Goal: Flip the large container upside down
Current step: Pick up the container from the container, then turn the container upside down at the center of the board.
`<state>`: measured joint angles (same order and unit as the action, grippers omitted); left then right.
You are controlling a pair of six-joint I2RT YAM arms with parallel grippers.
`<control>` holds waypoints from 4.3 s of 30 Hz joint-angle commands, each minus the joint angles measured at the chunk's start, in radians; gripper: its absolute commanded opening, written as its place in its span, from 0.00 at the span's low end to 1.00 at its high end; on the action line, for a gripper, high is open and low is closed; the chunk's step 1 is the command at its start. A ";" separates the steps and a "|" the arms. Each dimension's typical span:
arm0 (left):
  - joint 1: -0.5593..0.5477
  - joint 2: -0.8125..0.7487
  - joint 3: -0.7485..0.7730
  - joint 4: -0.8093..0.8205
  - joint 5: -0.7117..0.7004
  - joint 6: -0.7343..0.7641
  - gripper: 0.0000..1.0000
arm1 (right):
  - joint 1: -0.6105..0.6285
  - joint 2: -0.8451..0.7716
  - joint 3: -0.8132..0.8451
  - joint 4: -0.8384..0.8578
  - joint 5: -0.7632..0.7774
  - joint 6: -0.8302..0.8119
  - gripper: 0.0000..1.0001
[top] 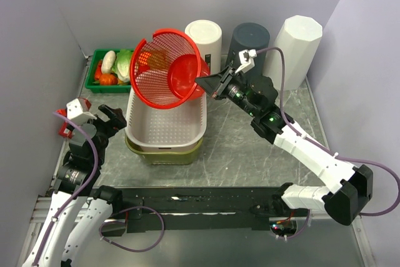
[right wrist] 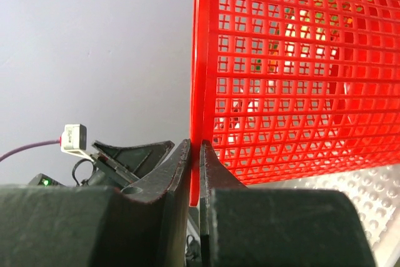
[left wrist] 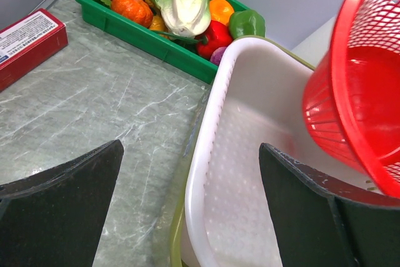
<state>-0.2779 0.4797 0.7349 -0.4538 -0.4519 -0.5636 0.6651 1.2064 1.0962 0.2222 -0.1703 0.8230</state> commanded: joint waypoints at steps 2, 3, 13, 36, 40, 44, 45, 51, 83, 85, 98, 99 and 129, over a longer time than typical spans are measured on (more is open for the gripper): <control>0.003 -0.007 0.000 0.017 -0.016 -0.007 0.96 | 0.005 -0.073 0.051 0.029 0.052 -0.051 0.03; 0.003 -0.007 0.000 0.017 -0.016 -0.005 0.96 | 0.007 -0.083 0.048 0.025 0.066 -0.048 0.03; 0.003 -0.009 -0.003 0.023 -0.005 -0.001 0.96 | 0.010 -0.183 0.014 -0.003 0.153 -0.123 0.02; 0.003 0.034 -0.003 0.027 0.042 0.010 0.96 | 0.008 -0.424 -0.056 -0.363 0.514 -0.306 0.02; 0.003 0.040 -0.002 0.027 0.042 0.010 0.96 | 0.008 -0.461 -0.087 -0.412 0.572 -0.311 0.02; 0.003 0.042 -0.005 0.032 0.050 0.013 0.96 | 0.007 -0.476 -0.102 -0.474 0.621 -0.323 0.02; 0.003 0.042 -0.005 0.032 0.051 0.013 0.96 | 0.004 -0.479 -0.104 -0.501 0.629 -0.326 0.02; 0.003 0.056 -0.003 0.030 0.059 0.013 0.96 | -0.001 -0.470 -0.127 -0.584 0.680 -0.328 0.02; 0.003 0.085 0.000 0.032 0.078 0.021 0.96 | 0.016 -0.278 0.002 -0.836 0.973 -0.579 0.00; 0.003 0.086 -0.002 0.035 0.079 0.021 0.96 | 0.031 -0.257 0.014 -0.847 1.000 -0.588 0.00; 0.003 0.083 0.000 0.032 0.076 0.022 0.96 | 0.152 -0.056 0.093 -0.966 1.249 -0.604 0.00; 0.003 0.082 0.000 0.032 0.078 0.022 0.96 | 0.156 -0.045 0.097 -0.971 1.255 -0.605 0.00; 0.003 0.077 0.000 0.030 0.073 0.021 0.96 | 0.315 0.252 0.117 -1.078 1.332 -0.559 0.00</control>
<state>-0.2779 0.5655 0.7322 -0.4530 -0.3855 -0.5606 0.9539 1.4223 1.1614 -0.8398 1.1240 0.2459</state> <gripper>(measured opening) 0.966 0.121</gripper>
